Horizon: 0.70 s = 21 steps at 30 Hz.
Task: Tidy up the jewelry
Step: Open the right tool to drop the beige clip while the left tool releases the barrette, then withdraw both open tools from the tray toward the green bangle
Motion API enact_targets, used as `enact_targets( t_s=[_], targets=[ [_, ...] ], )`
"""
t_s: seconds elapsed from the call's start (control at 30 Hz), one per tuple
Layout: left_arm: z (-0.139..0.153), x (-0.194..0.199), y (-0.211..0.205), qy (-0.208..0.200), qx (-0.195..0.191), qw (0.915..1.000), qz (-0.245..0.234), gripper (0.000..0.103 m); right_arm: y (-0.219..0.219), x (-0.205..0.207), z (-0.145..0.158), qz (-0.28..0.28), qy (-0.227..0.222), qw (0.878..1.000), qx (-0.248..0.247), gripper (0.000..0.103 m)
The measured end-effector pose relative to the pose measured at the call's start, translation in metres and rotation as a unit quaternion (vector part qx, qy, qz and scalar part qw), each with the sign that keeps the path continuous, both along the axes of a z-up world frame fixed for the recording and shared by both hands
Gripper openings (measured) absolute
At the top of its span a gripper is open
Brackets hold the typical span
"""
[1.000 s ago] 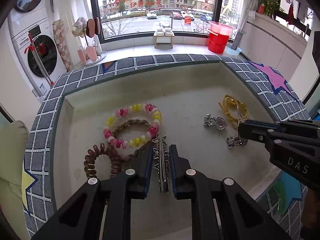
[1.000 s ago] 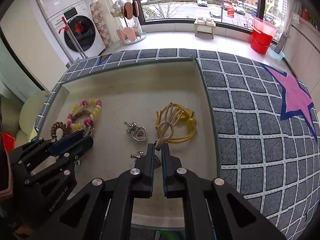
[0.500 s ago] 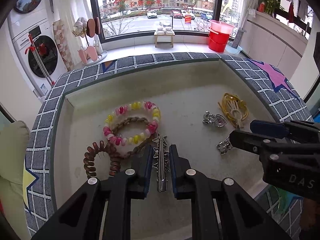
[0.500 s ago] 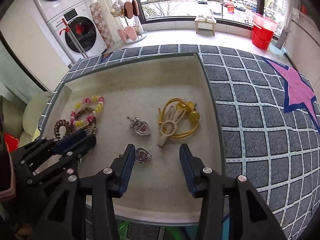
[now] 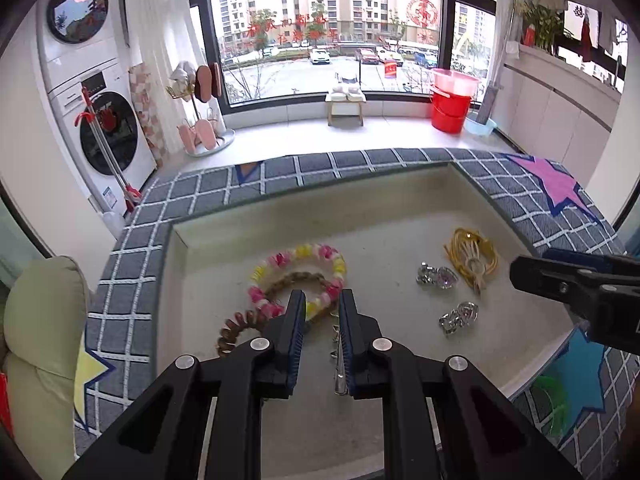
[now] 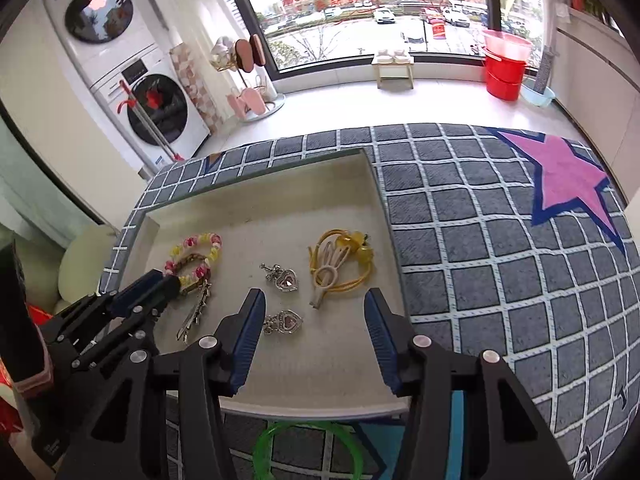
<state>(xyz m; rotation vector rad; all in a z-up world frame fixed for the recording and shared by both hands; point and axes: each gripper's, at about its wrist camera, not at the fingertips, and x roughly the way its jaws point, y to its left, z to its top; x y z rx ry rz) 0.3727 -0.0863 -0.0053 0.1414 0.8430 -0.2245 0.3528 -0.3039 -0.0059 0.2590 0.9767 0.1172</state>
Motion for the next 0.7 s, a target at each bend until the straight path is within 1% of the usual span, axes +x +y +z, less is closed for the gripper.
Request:
enact_targets(
  t_s=[0.27, 0.4, 0.43, 0.47, 0.5, 0.53, 0.57, 0.7],
  targets=[
    [0.007, 0.002, 0.004, -0.004, 0.003, 0.9999, 0.010, 0.031, -0.005, -0.007, 0.000, -0.009, 0.007, 1.000, 0.002, 0.056],
    [0.006, 0.004, 0.007, 0.009, -0.001, 0.9999, 0.013, 0.032, -0.005, -0.008, 0.003, -0.012, 0.003, 1.000, 0.001, 0.056],
    [0.006, 0.004, 0.007, 0.009, 0.000, 0.9999, 0.013, 0.048, -0.006, -0.008, 0.003, -0.013, 0.003, 1.000, 0.001, 0.056],
    [0.005, 0.004, 0.007, 0.010, 0.002, 0.9999, 0.013, 0.073, -0.006, -0.009, 0.004, -0.014, 0.003, 1.000, 0.001, 0.056],
    [0.005, 0.004, 0.008, 0.009, 0.004, 0.9998, 0.017, 0.103, -0.007, -0.009, 0.005, -0.014, 0.003, 1.000, 0.002, 0.056],
    [0.010, -0.001, 0.010, -0.010, 0.003, 0.9996, 0.025, 0.103, -0.007, -0.010, 0.005, -0.015, 0.002, 1.000, 0.002, 0.056],
    [0.012, -0.003, 0.010, -0.016, 0.005, 0.9996, 0.025, 0.103, -0.007, -0.012, 0.006, -0.016, 0.001, 1.000, 0.003, 0.056],
    [0.019, -0.005, 0.011, -0.011, 0.008, 0.9996, 0.024, 0.103, -0.008, -0.014, 0.009, -0.016, 0.000, 1.000, 0.003, 0.057]
  ],
)
